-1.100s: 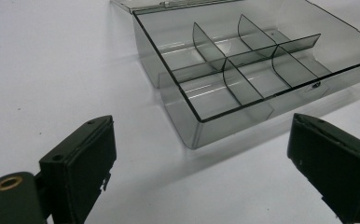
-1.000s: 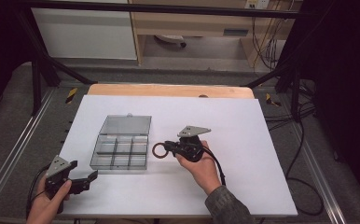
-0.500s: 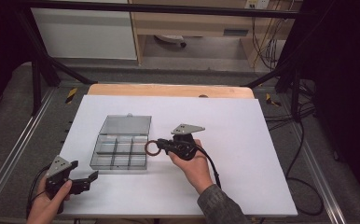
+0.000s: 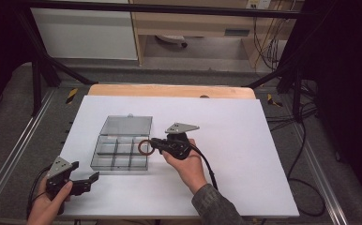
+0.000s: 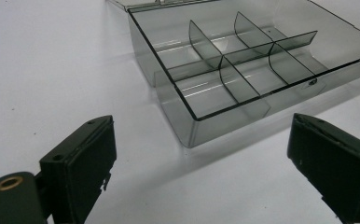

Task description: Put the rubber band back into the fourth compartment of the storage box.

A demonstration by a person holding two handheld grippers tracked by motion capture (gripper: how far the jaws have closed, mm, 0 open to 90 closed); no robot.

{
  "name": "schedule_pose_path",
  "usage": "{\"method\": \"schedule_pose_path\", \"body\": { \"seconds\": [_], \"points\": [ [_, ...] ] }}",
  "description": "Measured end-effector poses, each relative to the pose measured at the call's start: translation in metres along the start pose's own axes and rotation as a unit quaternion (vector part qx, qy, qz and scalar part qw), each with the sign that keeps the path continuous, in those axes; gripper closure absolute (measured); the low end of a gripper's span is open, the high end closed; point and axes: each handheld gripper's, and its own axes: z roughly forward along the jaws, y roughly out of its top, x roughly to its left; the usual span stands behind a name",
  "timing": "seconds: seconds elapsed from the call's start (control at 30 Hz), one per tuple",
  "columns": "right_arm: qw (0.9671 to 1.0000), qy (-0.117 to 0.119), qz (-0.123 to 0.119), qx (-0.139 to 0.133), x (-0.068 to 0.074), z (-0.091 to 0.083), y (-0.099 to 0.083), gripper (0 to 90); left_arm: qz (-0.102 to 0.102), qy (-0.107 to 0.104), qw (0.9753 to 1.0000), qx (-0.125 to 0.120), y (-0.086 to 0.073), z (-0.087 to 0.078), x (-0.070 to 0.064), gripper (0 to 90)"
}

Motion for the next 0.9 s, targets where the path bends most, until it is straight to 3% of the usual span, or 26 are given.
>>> {"method": "schedule_pose_path", "body": {
  "seconds": [0.4,0.63,0.9],
  "points": [
    [1.0000,0.004,0.004,0.002,0.005,0.013,0.003,84.1,0.000,-0.003,1.0000,-0.001,0.000,-0.001,0.000,7.6],
    [0.9998,0.011,0.004,-0.017,0.011,0.020,0.016,84.1,-0.001,0.000,1.0000,-0.002,0.000,0.000,-0.001,7.6],
    [0.9996,0.018,0.006,-0.021,0.020,0.040,0.027,84.2,-0.001,-0.002,1.0000,-0.006,0.000,-0.001,-0.001,7.6]
  ]
}}
